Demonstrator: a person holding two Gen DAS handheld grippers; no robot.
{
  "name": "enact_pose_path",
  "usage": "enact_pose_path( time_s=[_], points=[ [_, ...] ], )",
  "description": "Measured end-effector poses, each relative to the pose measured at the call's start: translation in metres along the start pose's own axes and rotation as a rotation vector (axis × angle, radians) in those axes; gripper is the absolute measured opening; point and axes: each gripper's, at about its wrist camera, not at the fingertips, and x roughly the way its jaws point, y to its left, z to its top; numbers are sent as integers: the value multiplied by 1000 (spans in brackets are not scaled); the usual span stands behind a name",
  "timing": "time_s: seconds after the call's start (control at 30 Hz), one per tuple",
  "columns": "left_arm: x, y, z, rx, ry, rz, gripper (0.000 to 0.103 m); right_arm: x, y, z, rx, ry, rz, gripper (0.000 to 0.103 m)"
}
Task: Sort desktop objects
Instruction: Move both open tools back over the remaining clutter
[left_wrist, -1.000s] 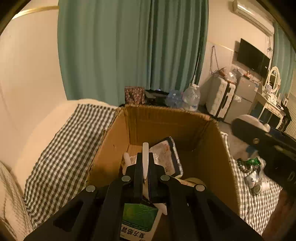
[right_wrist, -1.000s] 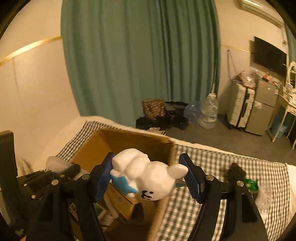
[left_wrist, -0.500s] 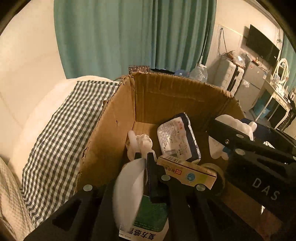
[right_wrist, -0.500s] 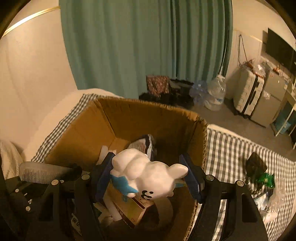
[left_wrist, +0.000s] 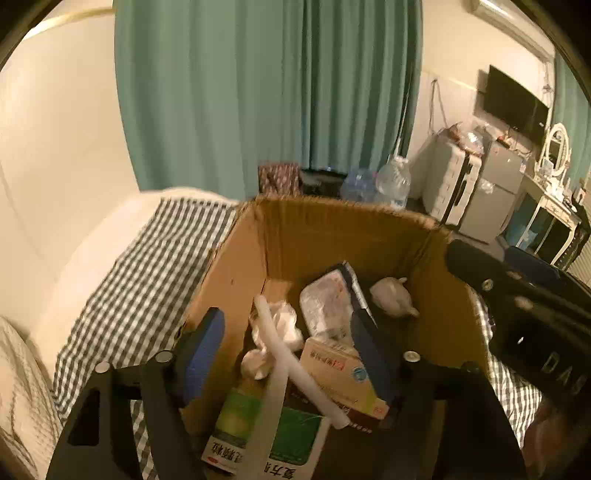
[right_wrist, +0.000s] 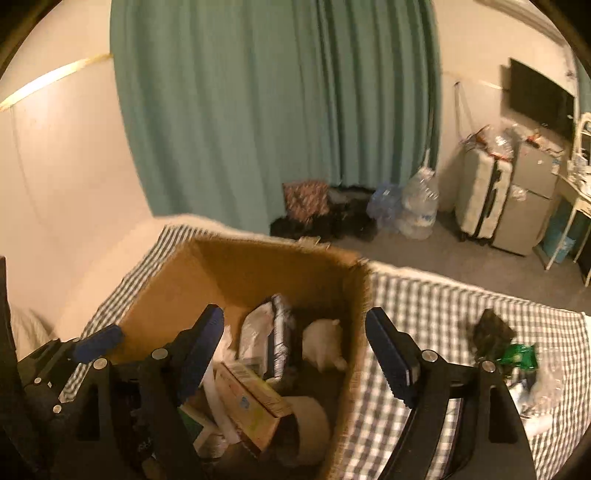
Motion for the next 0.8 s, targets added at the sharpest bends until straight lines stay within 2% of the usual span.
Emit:
enact_pose_path(
  time_s=[0.27,0.4,0.47,0.63,0.8],
  points=[
    [-23,-26,9,43,-88,-21,84,-48,-42,8,73,-95,-64,79],
    [-36,-38,11,49,-147,-50,99,-73,-59,11,71,-136,-98,79],
    [-46,-45,11,53,-189,-64,103,-84,-65,12,71,-158,-112,83],
    [-67,-67,13,72,-265,-86,103,-112,-81,12,55,-214,-146,89],
    [-74,-88,11,84,-287,-122,103,-140,-102,10,68,-262,-172,95]
  ],
)
